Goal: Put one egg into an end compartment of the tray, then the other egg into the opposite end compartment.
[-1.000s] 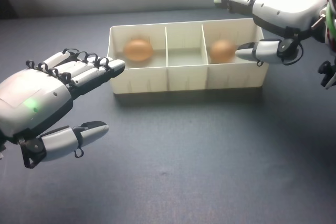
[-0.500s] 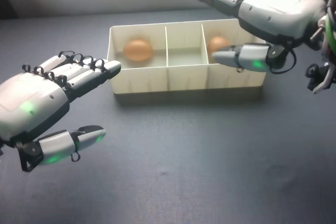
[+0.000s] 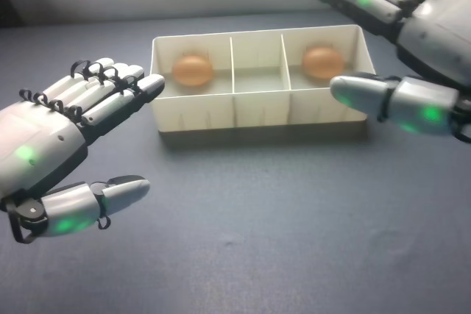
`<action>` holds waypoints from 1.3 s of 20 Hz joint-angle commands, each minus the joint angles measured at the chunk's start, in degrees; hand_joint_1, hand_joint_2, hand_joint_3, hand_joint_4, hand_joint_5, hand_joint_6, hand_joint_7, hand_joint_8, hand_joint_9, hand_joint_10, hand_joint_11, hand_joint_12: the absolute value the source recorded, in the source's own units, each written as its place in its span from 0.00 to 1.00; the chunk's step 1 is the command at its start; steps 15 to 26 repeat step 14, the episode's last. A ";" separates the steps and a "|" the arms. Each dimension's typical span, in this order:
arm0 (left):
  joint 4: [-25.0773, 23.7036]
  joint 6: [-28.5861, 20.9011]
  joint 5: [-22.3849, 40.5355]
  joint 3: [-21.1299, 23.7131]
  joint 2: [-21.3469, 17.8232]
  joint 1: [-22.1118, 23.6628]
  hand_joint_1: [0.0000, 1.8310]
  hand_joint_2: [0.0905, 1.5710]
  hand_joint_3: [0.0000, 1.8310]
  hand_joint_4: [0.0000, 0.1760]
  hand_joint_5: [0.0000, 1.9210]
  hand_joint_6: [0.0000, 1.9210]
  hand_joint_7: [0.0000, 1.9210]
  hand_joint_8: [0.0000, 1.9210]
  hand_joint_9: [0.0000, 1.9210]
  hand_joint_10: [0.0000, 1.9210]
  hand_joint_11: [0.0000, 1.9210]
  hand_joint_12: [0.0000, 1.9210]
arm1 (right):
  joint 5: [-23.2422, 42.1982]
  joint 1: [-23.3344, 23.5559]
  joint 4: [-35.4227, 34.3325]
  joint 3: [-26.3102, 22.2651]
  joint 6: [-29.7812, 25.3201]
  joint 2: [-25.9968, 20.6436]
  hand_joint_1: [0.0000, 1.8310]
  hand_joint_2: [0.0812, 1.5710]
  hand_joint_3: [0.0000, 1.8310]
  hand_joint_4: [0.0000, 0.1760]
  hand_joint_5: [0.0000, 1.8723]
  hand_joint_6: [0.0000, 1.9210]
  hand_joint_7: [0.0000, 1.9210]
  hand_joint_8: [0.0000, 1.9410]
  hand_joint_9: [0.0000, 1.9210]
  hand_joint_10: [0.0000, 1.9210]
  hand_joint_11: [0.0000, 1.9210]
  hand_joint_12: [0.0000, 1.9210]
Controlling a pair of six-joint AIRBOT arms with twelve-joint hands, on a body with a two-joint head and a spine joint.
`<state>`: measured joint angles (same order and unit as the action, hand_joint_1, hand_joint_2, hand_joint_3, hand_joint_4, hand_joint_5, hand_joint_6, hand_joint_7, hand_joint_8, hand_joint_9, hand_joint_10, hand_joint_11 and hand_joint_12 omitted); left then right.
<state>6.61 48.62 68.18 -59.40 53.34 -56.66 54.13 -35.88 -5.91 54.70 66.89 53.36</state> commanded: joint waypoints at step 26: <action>0.64 3.55 16.64 3.98 -4.89 -2.17 0.00 0.77 0.00 0.36 0.00 0.00 0.00 0.00 0.00 0.00 0.00 0.00 | 30.40 -17.99 -1.06 -9.44 -3.12 -10.18 0.00 0.85 0.01 0.00 0.00 0.00 0.00 0.00 0.00 0.00 0.00 0.00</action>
